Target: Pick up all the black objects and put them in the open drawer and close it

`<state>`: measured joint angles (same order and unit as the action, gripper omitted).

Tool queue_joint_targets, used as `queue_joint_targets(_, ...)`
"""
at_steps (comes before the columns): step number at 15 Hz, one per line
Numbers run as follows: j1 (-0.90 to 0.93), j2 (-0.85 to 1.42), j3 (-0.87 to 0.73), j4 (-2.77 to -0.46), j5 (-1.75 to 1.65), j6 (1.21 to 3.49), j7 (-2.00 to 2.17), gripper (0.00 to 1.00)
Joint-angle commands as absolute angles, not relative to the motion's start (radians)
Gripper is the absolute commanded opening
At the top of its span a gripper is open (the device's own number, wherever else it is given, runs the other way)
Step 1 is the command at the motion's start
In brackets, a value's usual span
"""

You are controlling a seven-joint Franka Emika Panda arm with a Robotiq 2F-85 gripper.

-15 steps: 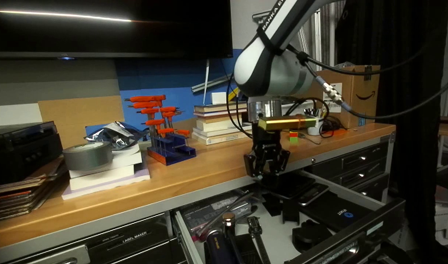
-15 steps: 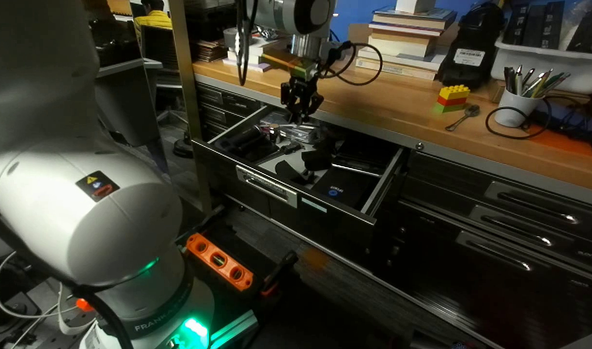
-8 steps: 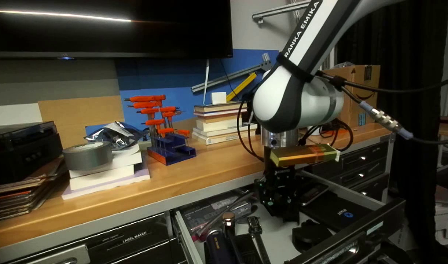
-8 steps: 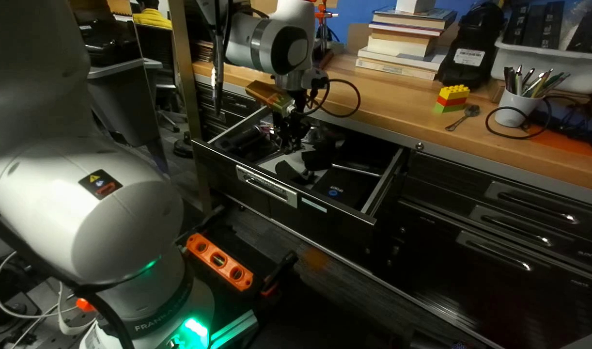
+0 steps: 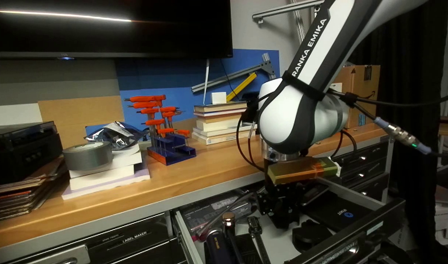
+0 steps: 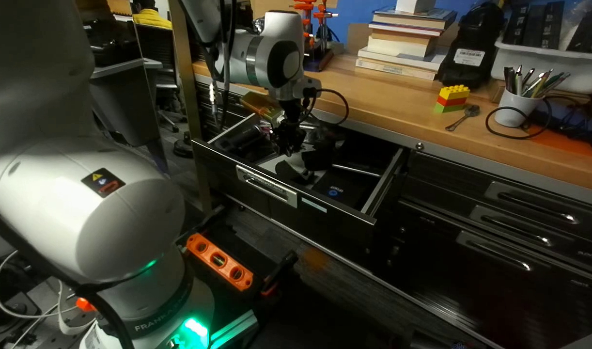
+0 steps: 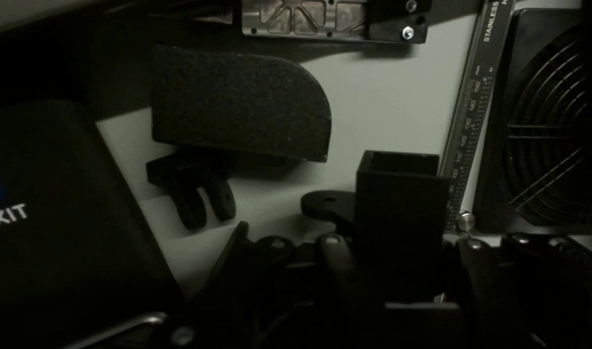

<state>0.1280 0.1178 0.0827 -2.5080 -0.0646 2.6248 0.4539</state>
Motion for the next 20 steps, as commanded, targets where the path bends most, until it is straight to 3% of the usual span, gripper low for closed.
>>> queue_joint_targets(1,0.149,0.14,0.073,-2.503,-0.088,2.663,0.504,0.14)
queue_joint_targets(8,0.177,0.182,0.064,-2.483,-0.092,2.683,0.531,0.14)
queue_joint_targets(9,0.182,0.187,0.062,-2.477,-0.093,2.68,0.536,0.39)
queue_joint_targets(10,0.186,0.189,0.06,-2.473,-0.094,2.678,0.541,0.4)
queue_joint_targets(18,0.216,0.141,0.02,-2.449,-0.183,2.631,0.645,0.98)
queue_joint_targets(20,0.213,0.094,0.022,-2.43,-0.2,2.553,0.673,1.0)
